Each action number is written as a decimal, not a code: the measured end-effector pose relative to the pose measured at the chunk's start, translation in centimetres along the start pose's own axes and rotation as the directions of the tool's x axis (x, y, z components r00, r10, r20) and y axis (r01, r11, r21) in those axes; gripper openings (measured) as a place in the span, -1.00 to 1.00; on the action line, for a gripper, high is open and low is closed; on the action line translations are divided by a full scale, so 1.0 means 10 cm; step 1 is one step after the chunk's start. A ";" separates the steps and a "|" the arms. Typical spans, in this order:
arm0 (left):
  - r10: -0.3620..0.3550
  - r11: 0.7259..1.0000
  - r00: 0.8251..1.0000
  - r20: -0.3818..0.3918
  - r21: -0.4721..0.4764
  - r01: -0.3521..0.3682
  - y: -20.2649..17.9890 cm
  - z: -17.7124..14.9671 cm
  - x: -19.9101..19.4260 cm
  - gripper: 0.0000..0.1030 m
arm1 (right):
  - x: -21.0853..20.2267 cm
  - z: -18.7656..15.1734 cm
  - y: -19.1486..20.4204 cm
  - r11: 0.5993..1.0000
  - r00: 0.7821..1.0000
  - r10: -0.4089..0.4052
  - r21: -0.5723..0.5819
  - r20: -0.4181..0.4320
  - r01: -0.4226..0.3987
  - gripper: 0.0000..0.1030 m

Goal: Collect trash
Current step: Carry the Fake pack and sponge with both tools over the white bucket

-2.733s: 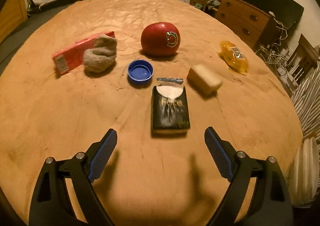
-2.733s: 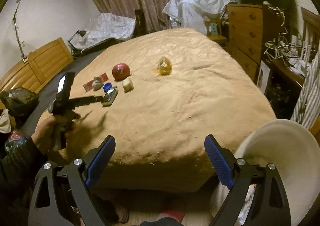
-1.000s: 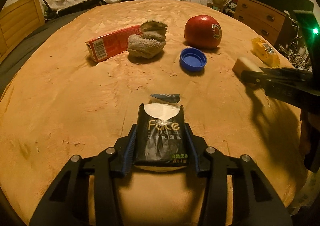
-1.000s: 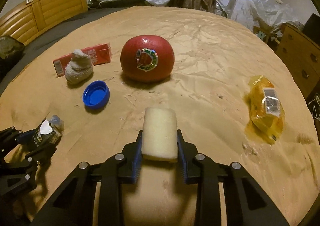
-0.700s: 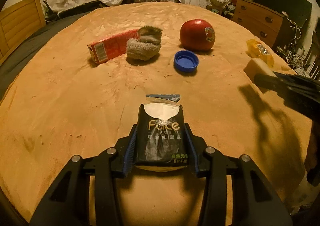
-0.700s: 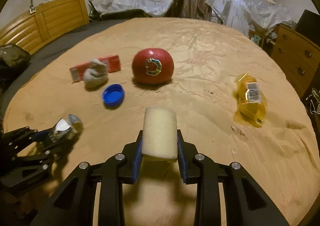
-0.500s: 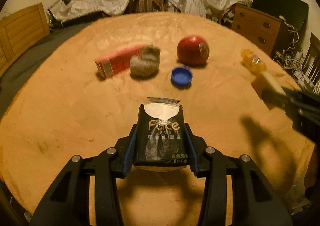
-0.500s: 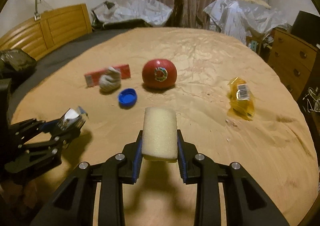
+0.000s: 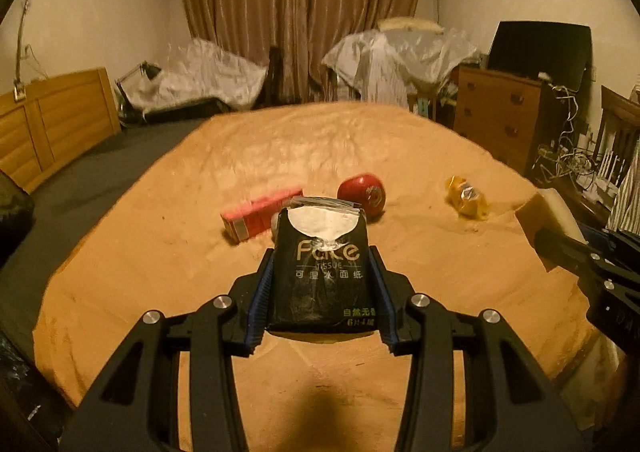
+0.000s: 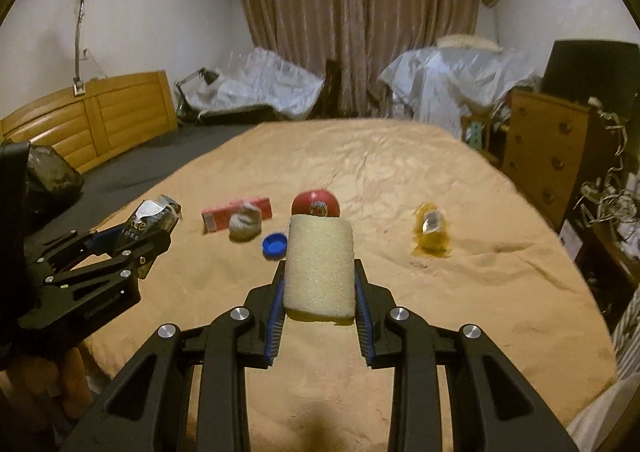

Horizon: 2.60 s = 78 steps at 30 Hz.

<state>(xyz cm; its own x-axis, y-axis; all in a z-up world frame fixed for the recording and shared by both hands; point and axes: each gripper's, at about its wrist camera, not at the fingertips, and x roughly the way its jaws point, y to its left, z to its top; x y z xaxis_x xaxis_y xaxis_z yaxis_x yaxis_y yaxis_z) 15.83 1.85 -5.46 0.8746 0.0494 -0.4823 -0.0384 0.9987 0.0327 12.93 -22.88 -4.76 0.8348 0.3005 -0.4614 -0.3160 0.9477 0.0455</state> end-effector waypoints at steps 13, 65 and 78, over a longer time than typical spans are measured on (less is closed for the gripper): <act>-0.009 1.000 0.996 0.091 0.007 0.008 -0.21 0.10 -0.35 -0.17 | -0.55 0.00 0.12 0.999 0.996 -0.041 -0.021 0.078 0.043 -0.39; -0.399 0.895 0.917 0.024 0.226 0.384 -2.15 0.22 -0.66 -0.17 | -2.48 -0.45 -1.83 0.926 0.933 -0.358 0.135 0.018 0.353 -0.39; -0.539 0.783 0.839 -0.076 0.322 0.532 -3.09 0.12 -0.83 -0.17 | -3.06 -0.83 -2.90 0.873 0.898 -0.426 0.211 -0.111 0.440 -0.39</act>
<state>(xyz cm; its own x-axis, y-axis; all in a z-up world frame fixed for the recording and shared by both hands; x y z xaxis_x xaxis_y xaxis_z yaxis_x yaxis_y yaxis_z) 10.38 -29.40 -1.40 0.7177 -0.4958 -0.4889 0.5908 0.8052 0.0507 -7.19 -60.46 0.69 0.8340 -0.1457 -0.5322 0.1864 0.9822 0.0232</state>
